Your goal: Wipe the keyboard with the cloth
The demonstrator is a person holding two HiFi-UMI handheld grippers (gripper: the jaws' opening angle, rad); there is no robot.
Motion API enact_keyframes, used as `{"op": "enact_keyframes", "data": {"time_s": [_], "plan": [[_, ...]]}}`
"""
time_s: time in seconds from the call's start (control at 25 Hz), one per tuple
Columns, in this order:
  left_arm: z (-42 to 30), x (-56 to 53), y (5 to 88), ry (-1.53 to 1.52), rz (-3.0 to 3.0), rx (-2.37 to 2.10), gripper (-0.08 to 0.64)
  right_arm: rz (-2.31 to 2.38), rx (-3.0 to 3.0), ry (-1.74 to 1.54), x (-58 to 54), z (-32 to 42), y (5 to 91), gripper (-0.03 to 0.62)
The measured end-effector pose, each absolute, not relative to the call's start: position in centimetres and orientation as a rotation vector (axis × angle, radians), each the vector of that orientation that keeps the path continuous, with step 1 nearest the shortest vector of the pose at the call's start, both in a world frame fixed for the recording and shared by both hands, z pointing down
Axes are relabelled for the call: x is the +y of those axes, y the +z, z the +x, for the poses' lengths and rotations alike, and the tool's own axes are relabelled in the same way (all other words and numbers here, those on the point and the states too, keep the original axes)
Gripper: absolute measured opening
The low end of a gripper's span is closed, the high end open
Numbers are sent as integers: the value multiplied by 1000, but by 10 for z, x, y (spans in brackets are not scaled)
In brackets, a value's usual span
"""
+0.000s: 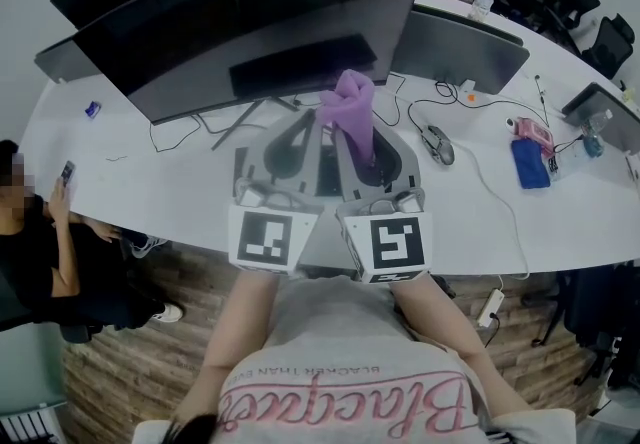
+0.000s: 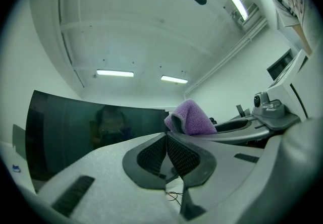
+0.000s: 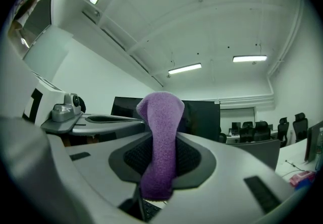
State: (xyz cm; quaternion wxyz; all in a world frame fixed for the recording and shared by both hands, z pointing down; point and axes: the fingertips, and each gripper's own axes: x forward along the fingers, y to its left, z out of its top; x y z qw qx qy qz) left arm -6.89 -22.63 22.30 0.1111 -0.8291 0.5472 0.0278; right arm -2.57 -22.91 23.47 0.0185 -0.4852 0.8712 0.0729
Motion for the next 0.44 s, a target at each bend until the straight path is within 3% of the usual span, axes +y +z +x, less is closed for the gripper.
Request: {"op": "enact_keyframes", "data": {"time_s": [0.44], "plan": [[-75,-224,217,90,-2422,1600,8,-1482,2704,243,-224,-36,228,94]]}}
